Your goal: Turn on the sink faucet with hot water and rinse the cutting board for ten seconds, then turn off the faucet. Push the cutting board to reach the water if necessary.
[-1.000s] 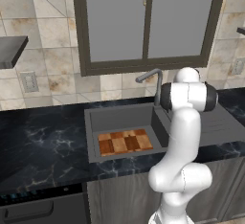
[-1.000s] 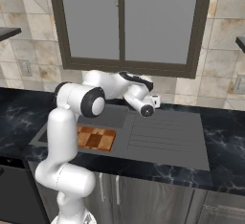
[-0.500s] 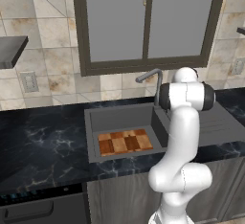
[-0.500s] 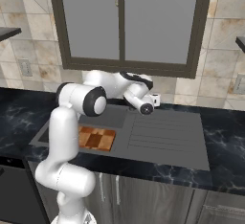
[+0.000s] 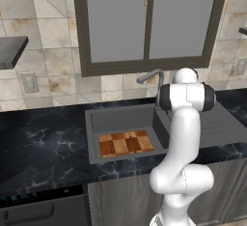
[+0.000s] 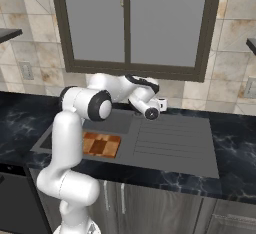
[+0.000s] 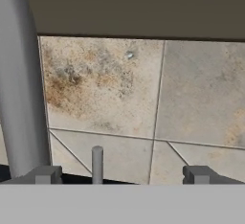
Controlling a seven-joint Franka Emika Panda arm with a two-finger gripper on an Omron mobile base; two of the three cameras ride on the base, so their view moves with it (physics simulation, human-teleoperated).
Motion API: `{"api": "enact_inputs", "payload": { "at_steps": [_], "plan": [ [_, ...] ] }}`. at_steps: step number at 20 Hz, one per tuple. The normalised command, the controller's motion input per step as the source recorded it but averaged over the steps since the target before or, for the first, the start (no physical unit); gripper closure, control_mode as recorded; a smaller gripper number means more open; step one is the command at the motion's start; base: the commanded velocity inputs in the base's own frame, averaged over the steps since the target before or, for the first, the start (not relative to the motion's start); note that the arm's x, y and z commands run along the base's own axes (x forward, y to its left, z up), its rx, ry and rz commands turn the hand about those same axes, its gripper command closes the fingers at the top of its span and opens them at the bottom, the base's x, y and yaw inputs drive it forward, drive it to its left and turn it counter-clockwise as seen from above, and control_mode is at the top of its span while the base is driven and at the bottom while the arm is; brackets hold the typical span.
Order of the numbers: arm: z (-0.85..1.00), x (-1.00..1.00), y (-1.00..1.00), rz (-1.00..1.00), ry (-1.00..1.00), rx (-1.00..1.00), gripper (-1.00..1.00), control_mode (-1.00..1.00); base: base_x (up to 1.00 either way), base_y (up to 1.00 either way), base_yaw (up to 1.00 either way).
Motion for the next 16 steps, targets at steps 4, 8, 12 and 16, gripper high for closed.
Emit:
{"api": "enact_inputs", "payload": {
  "at_steps": [4,8,12,16],
  "plan": [
    [-0.02,0.09,0.0,-0.02,0.0,0.0,-1.0,-1.0,0.0,0.0,0.0],
    [-0.03,0.1,0.0,-0.02,0.0,0.0,-1.0,-1.0,0.0,0.0,0.0],
    [-0.04,0.06,0.0,-0.01,0.0,0.0,-1.0,-1.0,0.0,0.0,0.0],
    [-0.03,0.1,0.0,-0.01,0.0,0.0,-1.0,-1.0,0.0,0.0,0.0]
  ]
}}
